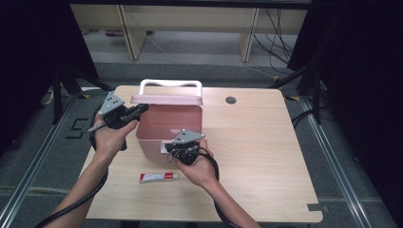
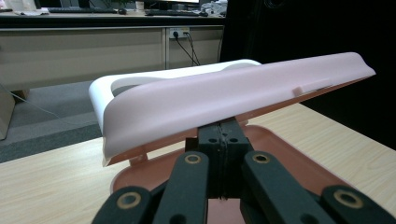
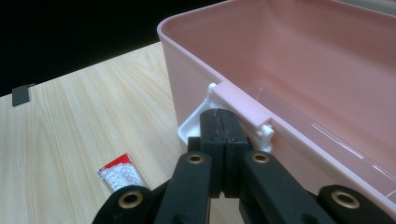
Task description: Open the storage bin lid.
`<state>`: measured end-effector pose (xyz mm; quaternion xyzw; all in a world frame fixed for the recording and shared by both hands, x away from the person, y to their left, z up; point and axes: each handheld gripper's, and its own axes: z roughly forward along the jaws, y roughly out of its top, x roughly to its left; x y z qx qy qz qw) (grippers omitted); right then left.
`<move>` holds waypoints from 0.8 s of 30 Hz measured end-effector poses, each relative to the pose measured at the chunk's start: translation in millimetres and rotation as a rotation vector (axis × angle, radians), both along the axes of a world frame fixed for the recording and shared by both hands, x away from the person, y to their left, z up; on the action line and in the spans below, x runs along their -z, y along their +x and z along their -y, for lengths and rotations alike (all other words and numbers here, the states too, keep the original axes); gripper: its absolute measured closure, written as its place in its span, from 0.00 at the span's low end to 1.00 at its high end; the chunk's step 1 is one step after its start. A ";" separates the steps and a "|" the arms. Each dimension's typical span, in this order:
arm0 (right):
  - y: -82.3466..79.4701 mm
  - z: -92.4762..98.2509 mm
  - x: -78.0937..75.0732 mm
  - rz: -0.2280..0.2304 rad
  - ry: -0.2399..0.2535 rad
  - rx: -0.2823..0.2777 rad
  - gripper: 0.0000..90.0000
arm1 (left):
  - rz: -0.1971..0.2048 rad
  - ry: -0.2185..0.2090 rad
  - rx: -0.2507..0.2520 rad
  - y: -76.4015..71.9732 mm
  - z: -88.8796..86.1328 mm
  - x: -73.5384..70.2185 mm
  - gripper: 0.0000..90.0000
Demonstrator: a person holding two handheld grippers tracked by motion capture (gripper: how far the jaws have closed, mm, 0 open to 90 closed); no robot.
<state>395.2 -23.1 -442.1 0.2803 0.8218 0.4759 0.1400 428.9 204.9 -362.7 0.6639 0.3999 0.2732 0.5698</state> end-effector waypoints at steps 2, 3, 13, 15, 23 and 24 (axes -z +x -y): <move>-0.1 -0.3 0.2 -0.003 0.001 -0.001 1.00 | 0.002 0.002 -0.001 1.1 -0.2 -1.1 1.00; 0.9 -0.4 0.4 0.008 0.000 -0.011 1.00 | 0.001 0.000 -0.002 1.6 -0.1 -1.8 1.00; 1.2 -0.7 0.4 0.017 -0.012 -0.013 1.00 | 0.012 -0.001 -0.009 7.2 0.6 -6.3 1.00; 0.1 -0.7 0.4 0.006 -0.008 -0.003 1.00 | 0.017 -0.007 -0.009 8.2 0.7 -6.6 1.00; 1.1 -1.6 1.9 0.028 0.000 -0.006 1.00 | 0.028 -0.007 -0.012 11.7 0.6 -8.5 1.00; 1.0 -1.6 1.9 0.027 0.001 -0.006 1.00 | 0.030 -0.009 -0.014 12.2 0.8 -8.6 1.00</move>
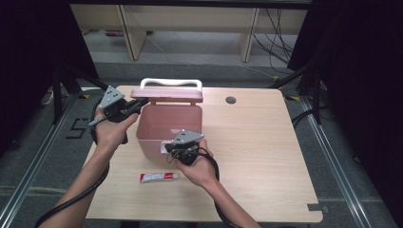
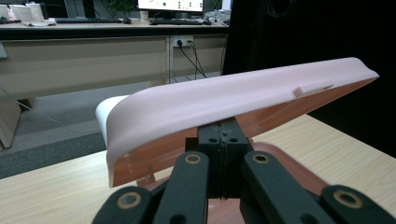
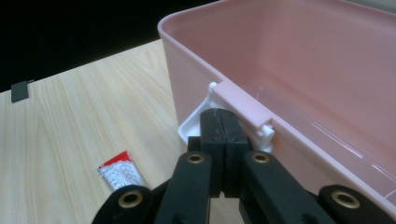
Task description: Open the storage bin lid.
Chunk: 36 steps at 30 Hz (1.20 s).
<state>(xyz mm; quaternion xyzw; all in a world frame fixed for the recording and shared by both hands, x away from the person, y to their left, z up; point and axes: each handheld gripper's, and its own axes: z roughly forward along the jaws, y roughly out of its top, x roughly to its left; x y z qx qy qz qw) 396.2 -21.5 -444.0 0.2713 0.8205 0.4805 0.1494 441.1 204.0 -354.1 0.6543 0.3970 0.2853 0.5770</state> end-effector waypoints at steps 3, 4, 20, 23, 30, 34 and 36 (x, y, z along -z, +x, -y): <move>-0.3 0.1 0.3 0.000 0.002 0.000 1.00 | 0.007 0.000 -0.006 1.6 0.7 -1.0 1.00; -0.6 0.1 0.4 -0.003 0.004 0.002 1.00 | 0.010 -0.002 -0.008 2.2 1.0 -1.3 1.00; -0.9 0.5 0.9 -0.006 0.008 0.001 1.00 | 0.032 0.003 -0.032 12.3 3.2 -6.5 1.00; -0.8 0.3 1.0 -0.004 0.010 0.002 1.00 | 0.035 0.005 -0.033 13.6 3.3 -7.1 1.00; -0.6 1.1 0.7 -0.007 0.003 -0.009 1.00 | 0.037 0.004 -0.040 16.8 3.5 -8.1 1.00; -0.5 1.1 0.6 -0.007 0.002 -0.009 1.00 | 0.037 0.006 -0.045 18.5 3.5 -8.5 1.00; -0.7 1.2 0.5 -0.007 0.001 -0.009 1.00 | 0.038 0.005 -0.049 19.3 3.8 -8.6 1.00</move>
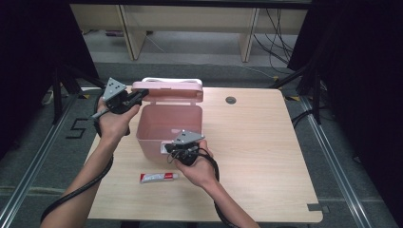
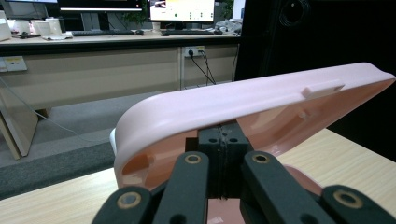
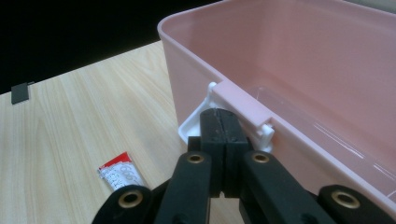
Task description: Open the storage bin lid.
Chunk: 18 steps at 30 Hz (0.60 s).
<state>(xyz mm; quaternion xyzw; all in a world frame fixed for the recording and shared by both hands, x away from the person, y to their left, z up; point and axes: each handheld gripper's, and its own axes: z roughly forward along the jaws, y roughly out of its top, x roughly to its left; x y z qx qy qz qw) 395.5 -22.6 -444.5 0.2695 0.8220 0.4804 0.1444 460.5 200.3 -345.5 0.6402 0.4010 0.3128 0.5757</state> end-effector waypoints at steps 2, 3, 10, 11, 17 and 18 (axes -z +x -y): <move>-0.2 0.0 0.2 0.000 0.001 0.000 1.00 | -0.001 -0.003 -0.002 1.0 0.4 0.0 1.00; -0.5 0.1 -0.2 -0.003 -0.001 0.001 1.00 | -0.001 -0.003 -0.003 1.6 0.5 0.0 1.00; -0.5 0.1 0.1 -0.002 0.002 0.001 1.00 | 0.003 -0.003 -0.012 5.8 1.4 -1.5 1.00; -0.6 0.4 -0.2 -0.003 -0.001 0.005 1.00 | 0.004 -0.002 -0.014 6.4 1.5 -1.6 1.00; -0.8 0.3 -0.3 -0.005 -0.002 0.006 1.00 | 0.005 -0.002 -0.018 10.6 1.7 -0.7 1.00; -0.7 0.2 -0.3 -0.005 -0.001 0.004 1.00 | 0.005 -0.002 -0.021 11.3 1.7 -0.5 1.00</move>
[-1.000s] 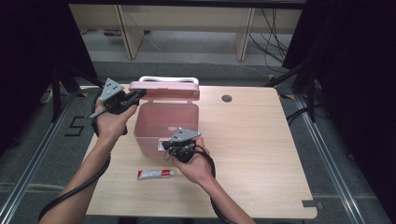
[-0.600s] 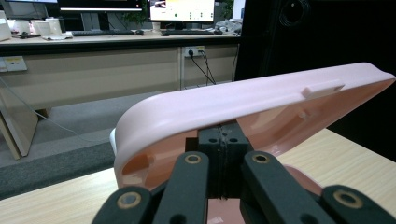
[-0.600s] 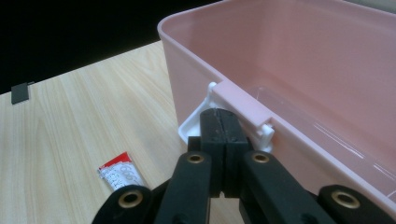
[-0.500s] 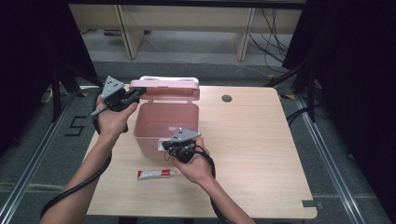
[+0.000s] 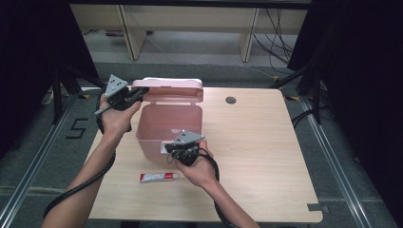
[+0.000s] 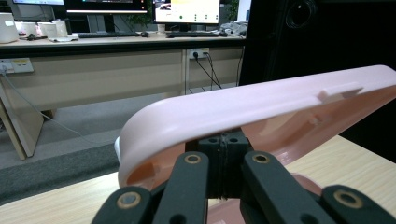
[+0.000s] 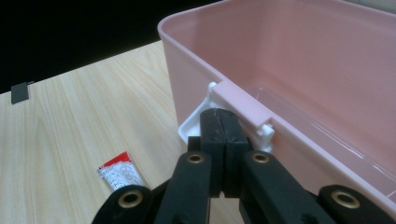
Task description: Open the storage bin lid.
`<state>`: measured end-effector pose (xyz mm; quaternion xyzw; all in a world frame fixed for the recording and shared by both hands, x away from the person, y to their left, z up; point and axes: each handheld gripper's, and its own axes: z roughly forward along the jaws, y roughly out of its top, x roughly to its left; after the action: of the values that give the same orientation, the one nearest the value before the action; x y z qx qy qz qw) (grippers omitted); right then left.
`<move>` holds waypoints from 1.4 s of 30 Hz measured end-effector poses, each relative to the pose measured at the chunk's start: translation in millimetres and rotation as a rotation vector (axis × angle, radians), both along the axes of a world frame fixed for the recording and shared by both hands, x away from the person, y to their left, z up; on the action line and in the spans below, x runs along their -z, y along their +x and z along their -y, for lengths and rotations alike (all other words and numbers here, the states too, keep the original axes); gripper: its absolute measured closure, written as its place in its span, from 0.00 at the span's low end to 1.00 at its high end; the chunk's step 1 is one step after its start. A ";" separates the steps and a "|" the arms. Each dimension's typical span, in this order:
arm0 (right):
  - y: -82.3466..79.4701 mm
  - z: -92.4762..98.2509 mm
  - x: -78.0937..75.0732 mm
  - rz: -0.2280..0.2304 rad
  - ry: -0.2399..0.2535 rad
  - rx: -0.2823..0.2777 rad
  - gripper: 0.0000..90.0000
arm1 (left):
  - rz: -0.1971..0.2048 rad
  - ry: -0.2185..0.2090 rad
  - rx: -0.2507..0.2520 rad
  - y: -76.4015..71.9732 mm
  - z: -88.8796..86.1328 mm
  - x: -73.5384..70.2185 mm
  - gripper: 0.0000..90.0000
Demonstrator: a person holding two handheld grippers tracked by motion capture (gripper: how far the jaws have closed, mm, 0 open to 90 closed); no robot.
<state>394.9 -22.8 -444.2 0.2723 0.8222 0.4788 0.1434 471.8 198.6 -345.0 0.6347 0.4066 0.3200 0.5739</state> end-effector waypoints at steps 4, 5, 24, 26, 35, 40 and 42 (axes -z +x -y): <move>0.0 0.1 -0.1 0.000 -0.001 0.001 1.00 | 0.001 0.001 -0.005 2.3 0.2 0.0 1.00; 0.2 -0.2 0.1 0.003 0.001 -0.004 1.00 | 0.001 0.002 -0.006 2.7 0.3 -0.2 1.00; -0.9 -0.4 -0.3 -0.006 -0.001 0.006 1.00 | -0.004 0.002 -0.028 12.5 3.2 -3.7 0.99; -0.9 -0.4 -0.4 -0.006 0.000 0.007 1.00 | -0.003 0.002 -0.029 13.5 3.4 -3.8 0.99; -0.7 -0.4 -0.2 0.000 -0.001 0.006 1.00 | -0.006 0.003 -0.040 19.1 4.4 -4.4 0.99; -0.7 -0.4 -0.2 -0.001 -0.001 0.006 1.00 | -0.009 0.006 -0.045 22.6 5.2 -5.3 0.99; -0.6 -0.4 -0.1 0.001 -0.003 0.006 1.00 | -0.009 0.004 -0.047 23.8 5.6 -5.4 0.99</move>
<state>394.3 -22.4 -444.1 0.2744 0.8220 0.4772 0.1460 495.6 193.1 -339.6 0.6274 0.4236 0.3314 0.5632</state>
